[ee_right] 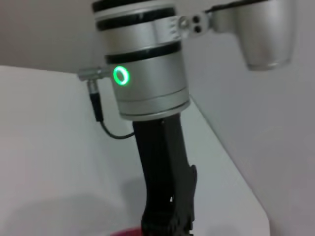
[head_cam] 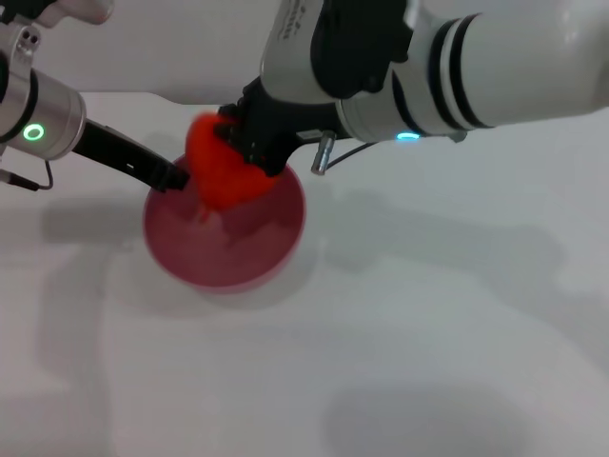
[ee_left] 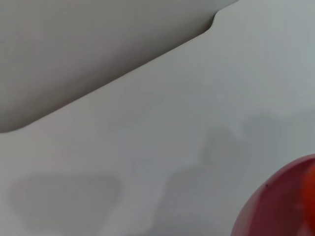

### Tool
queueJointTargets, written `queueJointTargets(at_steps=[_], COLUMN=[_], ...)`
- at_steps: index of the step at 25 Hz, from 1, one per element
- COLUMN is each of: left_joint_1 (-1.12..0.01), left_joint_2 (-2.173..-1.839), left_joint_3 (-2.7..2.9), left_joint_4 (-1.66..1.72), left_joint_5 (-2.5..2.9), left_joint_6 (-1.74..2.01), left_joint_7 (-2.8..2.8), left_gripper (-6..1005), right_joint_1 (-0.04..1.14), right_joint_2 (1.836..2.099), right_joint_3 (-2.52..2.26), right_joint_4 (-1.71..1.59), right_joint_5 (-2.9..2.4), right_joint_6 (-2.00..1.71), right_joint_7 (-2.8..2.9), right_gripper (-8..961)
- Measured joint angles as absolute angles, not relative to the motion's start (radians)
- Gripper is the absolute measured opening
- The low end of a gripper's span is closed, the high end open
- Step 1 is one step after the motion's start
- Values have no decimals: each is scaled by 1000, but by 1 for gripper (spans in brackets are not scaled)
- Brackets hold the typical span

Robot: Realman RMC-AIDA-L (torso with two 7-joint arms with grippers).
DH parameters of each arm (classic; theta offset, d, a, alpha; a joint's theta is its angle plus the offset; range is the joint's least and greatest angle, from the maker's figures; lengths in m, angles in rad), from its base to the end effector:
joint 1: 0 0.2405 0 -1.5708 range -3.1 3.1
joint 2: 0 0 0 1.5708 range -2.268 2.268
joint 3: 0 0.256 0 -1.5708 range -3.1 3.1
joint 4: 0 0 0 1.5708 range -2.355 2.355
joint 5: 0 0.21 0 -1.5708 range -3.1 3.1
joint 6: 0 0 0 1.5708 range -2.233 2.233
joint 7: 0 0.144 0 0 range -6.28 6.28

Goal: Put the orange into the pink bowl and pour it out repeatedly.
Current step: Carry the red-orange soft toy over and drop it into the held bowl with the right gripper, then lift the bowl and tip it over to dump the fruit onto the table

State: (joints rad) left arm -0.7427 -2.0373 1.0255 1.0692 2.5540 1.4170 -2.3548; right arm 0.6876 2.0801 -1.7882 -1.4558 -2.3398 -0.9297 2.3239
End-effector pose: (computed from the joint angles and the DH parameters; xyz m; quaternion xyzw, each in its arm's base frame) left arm -0.2006 0.4098 0.0361 -0.9063 -0.3563 0.0705 0.2160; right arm 0.0305 0.3620 -0.0641 -0.9728 -0.0284 0.0370 0.2270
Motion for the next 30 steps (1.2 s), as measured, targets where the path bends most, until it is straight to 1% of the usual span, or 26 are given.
queueJointTargets(at_steps=[8,11,14,17,19,27,30], left_joint_1=[-747,-742,-735,-728,-723,-682,-673], left_joint_2=[-2039,-2039,-2044,-2055,-2057,-2058,-2058], left_joint_3=[1025,1023,1021,1029,1052,1157,1172], left_joint_4=[1069,1069,1071,1082,1081,1079,1079], left_joint_5=[2555,2556,2552,2531,2498,2394,2368], left_joint_6=[1408,1404,1391,1365,1334,1193,1170], left_joint_7=[-2350,-2350,-2344,-2327,-2315,-2292,-2280], left_gripper=[42,42,42,42,42,42,42], right_joint_1=[660,628,550,486,457,386,382], right_joint_2=[2084,2087,2092,2093,2093,2092,2092], right_joint_3=[-1796,-1791,-1790,-1791,-1796,-1939,-2067], right_joint_4=[-1472,-1481,-1491,-1459,-1419,-1261,-1155], right_joint_5=[-2339,-2339,-2339,-2321,-2289,-2236,-2242], right_joint_6=[-881,-813,-651,-464,-351,185,509], right_joint_7=[2326,2325,2322,2321,2321,2327,2340], right_gripper=[204,227,462,520,559,556,555])
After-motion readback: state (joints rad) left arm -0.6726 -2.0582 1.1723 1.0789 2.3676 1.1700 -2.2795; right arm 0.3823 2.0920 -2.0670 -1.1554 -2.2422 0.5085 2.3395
